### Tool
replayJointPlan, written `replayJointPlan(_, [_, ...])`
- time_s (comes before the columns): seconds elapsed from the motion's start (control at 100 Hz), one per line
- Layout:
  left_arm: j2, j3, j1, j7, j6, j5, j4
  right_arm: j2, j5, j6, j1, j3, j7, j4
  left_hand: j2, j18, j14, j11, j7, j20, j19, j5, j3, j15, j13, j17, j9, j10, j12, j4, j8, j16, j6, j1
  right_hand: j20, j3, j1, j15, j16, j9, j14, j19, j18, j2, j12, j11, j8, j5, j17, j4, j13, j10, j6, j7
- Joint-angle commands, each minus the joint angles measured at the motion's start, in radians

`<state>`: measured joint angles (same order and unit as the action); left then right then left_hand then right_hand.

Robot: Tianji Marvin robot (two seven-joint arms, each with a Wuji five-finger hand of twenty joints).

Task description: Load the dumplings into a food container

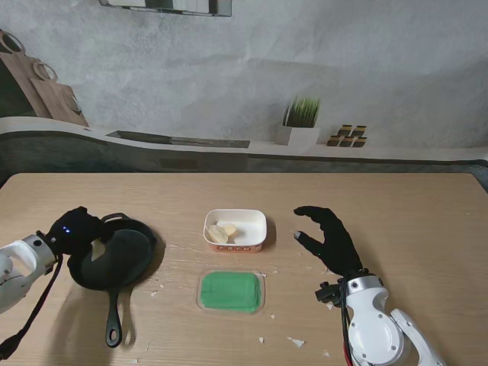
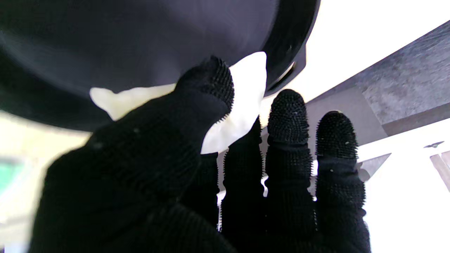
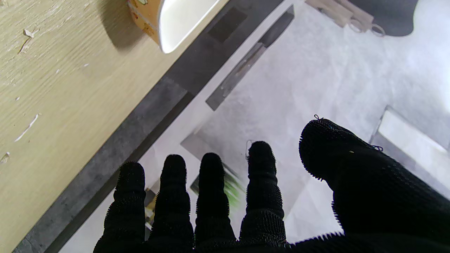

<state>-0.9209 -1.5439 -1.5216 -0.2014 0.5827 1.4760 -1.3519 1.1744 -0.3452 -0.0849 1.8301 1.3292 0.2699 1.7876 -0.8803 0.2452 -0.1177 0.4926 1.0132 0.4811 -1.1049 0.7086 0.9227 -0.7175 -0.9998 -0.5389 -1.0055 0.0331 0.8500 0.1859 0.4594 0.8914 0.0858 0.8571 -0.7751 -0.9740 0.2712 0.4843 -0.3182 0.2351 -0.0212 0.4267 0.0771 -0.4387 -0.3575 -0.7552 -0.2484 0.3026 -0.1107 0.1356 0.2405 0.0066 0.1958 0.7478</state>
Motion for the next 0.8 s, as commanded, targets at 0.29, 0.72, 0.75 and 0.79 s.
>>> replayJointPlan(0.29, [-0.087,0.184,0.153,0.110,-0.019,-0.270,-0.134,0.009,0.010,-0.025,0.017,0.019,-0.005,0.011,0.025,0.044,-0.028,0.003,0.089,-0.020,-0.040,0.101,0.101,0.024,-0.034,-0.007,-0.050,0.013,0.047,-0.065,0.055,0.038,0.007,0.053,-0.012,-0.014,-0.006,0.011,-0.012,0.002,-0.002,0.012,0.002,0.012,-0.007,-0.021,-0.012,0.002,-0.003,0.002,0.013,0.002,0.023,-0.004])
replayJointPlan(0.72, [-0.172,0.681,0.453,0.051,-0.250,-0.559,0.063,0.010,0.018,-0.043,0.023,0.035,0.000,0.011,0.028,0.042,-0.032,-0.008,0.080,-0.018,-0.044,0.102,0.094,0.033,-0.032,0.002,-0.050,0.016,0.058,-0.064,0.068,0.050,0.002,0.057,-0.012,-0.015,-0.007,0.010,-0.012,0.002,-0.001,0.012,0.003,0.012,-0.007,-0.020,-0.012,0.003,-0.003,0.002,0.012,0.003,0.022,-0.004])
replayJointPlan(0.75, [-0.179,0.709,0.468,0.043,-0.260,-0.574,0.080,0.011,0.019,-0.044,0.023,0.036,0.000,0.011,0.028,0.042,-0.030,-0.008,0.079,-0.018,-0.044,0.102,0.094,0.034,-0.032,0.001,-0.050,0.015,0.059,-0.065,0.069,0.050,0.001,0.057,-0.012,-0.015,-0.006,0.010,-0.012,0.003,-0.001,0.012,0.003,0.011,-0.007,-0.020,-0.012,0.004,-0.003,0.002,0.013,0.004,0.022,-0.004])
replayJointPlan(0.79, [-0.187,0.742,0.486,0.032,-0.270,-0.592,0.101,0.011,0.019,-0.045,0.023,0.036,0.000,0.011,0.028,0.042,-0.031,-0.009,0.079,-0.018,-0.045,0.101,0.094,0.034,-0.032,0.001,-0.050,0.017,0.059,-0.065,0.069,0.050,0.000,0.058,-0.012,-0.014,-0.007,0.010,-0.012,0.003,0.000,0.012,0.003,0.011,-0.007,-0.020,-0.012,0.004,-0.003,0.002,0.014,0.004,0.022,-0.003])
